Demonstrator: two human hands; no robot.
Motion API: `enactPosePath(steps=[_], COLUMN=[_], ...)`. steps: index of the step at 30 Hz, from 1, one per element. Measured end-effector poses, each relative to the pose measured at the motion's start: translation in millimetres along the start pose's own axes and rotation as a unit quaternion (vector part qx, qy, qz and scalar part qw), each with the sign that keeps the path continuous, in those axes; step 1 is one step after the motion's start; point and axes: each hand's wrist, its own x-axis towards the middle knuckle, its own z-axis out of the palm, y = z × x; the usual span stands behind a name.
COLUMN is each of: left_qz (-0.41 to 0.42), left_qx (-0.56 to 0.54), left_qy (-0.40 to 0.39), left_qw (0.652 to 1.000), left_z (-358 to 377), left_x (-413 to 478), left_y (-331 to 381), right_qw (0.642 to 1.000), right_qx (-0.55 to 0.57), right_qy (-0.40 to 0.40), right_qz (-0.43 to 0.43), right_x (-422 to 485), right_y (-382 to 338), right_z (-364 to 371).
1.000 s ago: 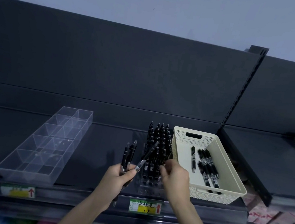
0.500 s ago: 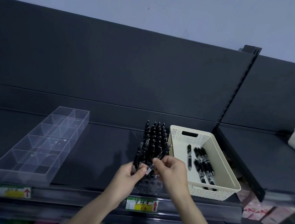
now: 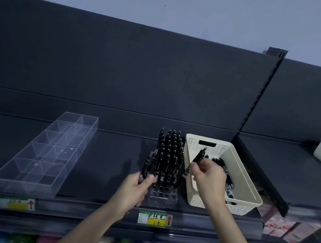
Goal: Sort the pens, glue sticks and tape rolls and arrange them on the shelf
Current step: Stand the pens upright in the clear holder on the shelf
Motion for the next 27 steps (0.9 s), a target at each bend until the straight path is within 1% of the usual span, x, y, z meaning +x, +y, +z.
enactPosePath(steps=[1,4,6,8,11,14,17,21,23,27], left_qz=[-0.008,-0.018,-0.032,-0.052,-0.062,-0.06,-0.032,0.006,0.014,0.018], left_qx=[-0.009,-0.019,-0.019,-0.043,-0.089,-0.077,-0.045,-0.009,0.009,0.002], left_qy=[0.003,0.01,0.016,0.02,0.022,0.037,0.039,0.047,0.053,0.058], left_qw=[1.0,1.0,0.999,0.998,0.994,0.995,0.998,0.999,0.998,0.998], left_z=[-3.3,-7.2,-7.4,-9.1,-13.8,-16.9,-16.6,-15.6,-15.5,-14.2], left_x=[-0.1,-1.1,-1.5,-2.2,-3.5,-3.7,-2.8,-4.4,-4.6,-4.7], left_y=[-1.4,-3.1,-4.1,-4.7,-4.0,-7.6,-11.9,-12.1,-11.6,-11.3], right_qw=[0.999,0.993,0.988,0.986,0.984,0.975,0.971,0.972,0.974,0.974], right_qx=[-0.032,-0.106,-0.137,-0.149,-0.169,-0.212,-0.227,-0.224,-0.216,-0.217], right_qy=[0.001,-0.036,-0.04,-0.038,-0.039,-0.068,-0.08,-0.069,-0.062,-0.065], right_qz=[-0.012,-0.037,-0.055,-0.067,-0.052,-0.026,-0.016,-0.014,-0.011,-0.015], right_x=[2.9,6.3,8.5,11.1,11.6,7.3,2.5,3.2,2.6,0.9], right_y=[2.3,9.1,9.7,7.1,7.0,13.7,18.5,19.5,20.6,21.6], right_z=[-0.6,10.0,17.4,22.3,27.0,33.3,40.4,45.5,44.4,41.4])
